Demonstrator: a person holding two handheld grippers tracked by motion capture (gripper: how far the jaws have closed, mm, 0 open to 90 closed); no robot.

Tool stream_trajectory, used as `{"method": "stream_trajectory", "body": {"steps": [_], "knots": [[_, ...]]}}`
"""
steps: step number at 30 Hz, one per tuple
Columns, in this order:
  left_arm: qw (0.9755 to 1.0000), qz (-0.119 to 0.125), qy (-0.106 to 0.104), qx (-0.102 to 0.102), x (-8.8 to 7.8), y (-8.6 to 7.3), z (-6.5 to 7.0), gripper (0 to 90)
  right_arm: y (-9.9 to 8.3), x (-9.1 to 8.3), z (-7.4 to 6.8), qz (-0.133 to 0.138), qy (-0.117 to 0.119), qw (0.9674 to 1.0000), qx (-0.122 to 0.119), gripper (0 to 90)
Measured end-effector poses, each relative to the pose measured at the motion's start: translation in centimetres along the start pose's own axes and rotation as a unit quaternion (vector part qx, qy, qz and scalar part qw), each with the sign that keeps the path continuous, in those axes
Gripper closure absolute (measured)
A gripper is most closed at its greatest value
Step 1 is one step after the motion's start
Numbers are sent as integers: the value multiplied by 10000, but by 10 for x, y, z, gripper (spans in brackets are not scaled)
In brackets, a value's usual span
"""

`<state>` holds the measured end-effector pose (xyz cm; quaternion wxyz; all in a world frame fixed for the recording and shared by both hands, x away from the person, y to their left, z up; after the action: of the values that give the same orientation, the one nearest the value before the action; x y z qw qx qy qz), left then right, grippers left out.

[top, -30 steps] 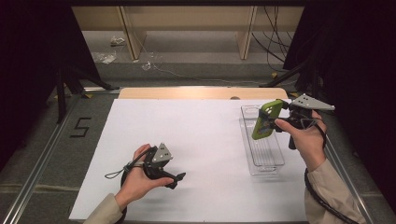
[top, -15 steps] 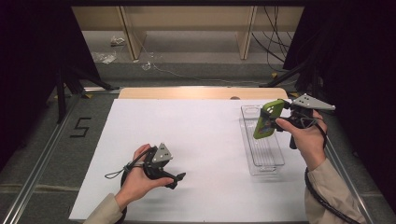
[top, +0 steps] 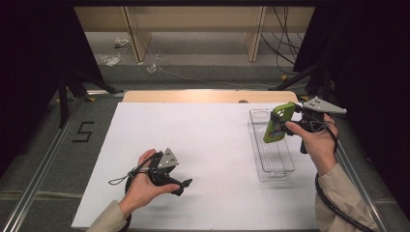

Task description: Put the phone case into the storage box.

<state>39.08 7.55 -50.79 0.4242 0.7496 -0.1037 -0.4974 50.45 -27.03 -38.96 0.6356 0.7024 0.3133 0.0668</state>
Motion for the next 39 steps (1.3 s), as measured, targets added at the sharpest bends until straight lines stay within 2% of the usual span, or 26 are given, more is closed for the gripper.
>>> {"method": "stream_trajectory", "body": {"steps": [22, 39], "knots": [[10000, 4, 1, -8, 0, 0, 0, 0, 3, 1, 3, 52, -53, 10000, 44, 173], [10000, 13, 7, -7, -1, 0, -1, 0, 1, 11, 2, -6, -81, 10000, -19, 173]]}}
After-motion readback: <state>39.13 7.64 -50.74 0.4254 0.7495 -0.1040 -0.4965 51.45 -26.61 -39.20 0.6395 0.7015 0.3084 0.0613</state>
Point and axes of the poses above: each handheld gripper's, and its own axes: x roughly forward along the jaws, y roughly out of its top, z roughly to its right, the point moved 8 cm from there along x, roughly forward along the jaws, and after that the axes turned 9 degrees about x, right-handed, at the moved point
